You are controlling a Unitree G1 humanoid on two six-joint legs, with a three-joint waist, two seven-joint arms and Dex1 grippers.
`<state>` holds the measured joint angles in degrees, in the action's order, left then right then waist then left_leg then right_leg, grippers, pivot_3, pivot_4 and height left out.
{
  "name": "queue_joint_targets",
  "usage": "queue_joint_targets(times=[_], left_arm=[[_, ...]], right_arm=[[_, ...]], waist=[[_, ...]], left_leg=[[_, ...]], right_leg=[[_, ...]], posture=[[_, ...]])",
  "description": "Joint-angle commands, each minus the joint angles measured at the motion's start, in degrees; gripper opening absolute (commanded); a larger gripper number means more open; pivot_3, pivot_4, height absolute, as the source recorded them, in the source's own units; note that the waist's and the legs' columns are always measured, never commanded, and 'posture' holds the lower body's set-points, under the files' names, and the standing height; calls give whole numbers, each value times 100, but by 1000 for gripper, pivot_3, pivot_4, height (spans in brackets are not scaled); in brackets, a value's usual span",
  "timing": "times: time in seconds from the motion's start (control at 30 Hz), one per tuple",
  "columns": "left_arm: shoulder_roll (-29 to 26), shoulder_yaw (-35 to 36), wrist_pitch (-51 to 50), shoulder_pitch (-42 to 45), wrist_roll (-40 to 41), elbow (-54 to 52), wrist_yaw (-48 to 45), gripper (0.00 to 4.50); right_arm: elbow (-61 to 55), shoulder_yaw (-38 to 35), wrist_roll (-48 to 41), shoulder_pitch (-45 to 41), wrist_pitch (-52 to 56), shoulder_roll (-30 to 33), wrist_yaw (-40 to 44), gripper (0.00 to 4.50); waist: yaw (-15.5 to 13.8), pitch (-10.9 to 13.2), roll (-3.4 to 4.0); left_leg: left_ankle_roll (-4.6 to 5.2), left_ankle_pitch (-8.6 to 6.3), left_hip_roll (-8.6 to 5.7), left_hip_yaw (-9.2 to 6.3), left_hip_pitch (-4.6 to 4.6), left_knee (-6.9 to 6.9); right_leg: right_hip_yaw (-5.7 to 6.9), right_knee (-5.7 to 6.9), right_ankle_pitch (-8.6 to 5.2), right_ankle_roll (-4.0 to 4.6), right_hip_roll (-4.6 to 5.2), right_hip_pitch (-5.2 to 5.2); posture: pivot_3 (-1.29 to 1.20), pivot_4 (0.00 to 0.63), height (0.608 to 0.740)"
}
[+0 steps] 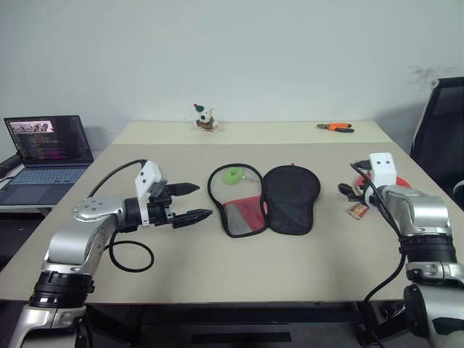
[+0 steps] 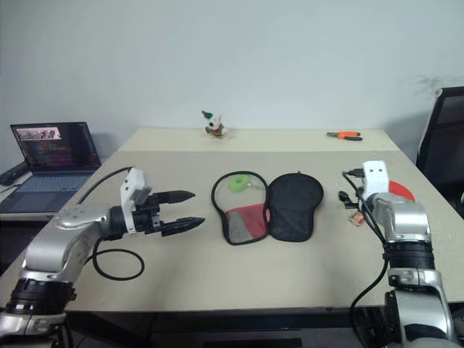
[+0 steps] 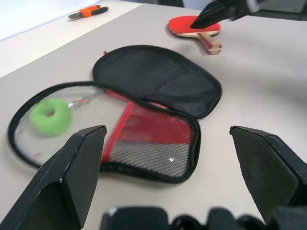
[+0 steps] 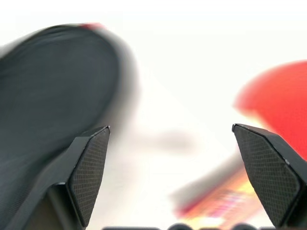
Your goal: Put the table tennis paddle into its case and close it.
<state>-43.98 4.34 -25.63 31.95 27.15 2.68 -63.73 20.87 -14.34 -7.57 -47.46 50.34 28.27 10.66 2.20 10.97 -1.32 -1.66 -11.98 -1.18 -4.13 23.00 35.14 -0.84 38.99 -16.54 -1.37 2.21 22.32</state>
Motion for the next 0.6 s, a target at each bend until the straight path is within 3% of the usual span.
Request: queue_joint_targets(times=[0.03,0.13,0.2,0.6], left_arm=[[70,-79,202,285,-86,120,-127,4500],[203,-269,353,573,-209,343,-276,4500],[253,-317,407,672,-249,436,-323,4500],[343,-323,545,713,-371,532,-348,4500]], right_arm=[[187,-477,88,-86,-353,-217,-924,4472],[759,-890,119,-249,-796,-509,-1872,4472],[1022,-957,83,-322,-980,-629,-2076,4472],[2651,-767,35,-801,-1801,-781,-2179,4472]], waist=[[12,0,0],[7,0,0],[11,0,0],[88,0,1]], left_leg=[[0,0,0,3,0,0],[1,0,-1,5,1,0],[1,1,-1,11,0,0],[3,0,2,36,-3,-1]], right_leg=[[1,0,0,0,0,1],[0,1,0,0,0,1],[0,1,0,1,0,1],[-5,1,0,0,-3,1]], posture=[[0,150,740],[0,150,740],[0,150,740],[0,150,740]])
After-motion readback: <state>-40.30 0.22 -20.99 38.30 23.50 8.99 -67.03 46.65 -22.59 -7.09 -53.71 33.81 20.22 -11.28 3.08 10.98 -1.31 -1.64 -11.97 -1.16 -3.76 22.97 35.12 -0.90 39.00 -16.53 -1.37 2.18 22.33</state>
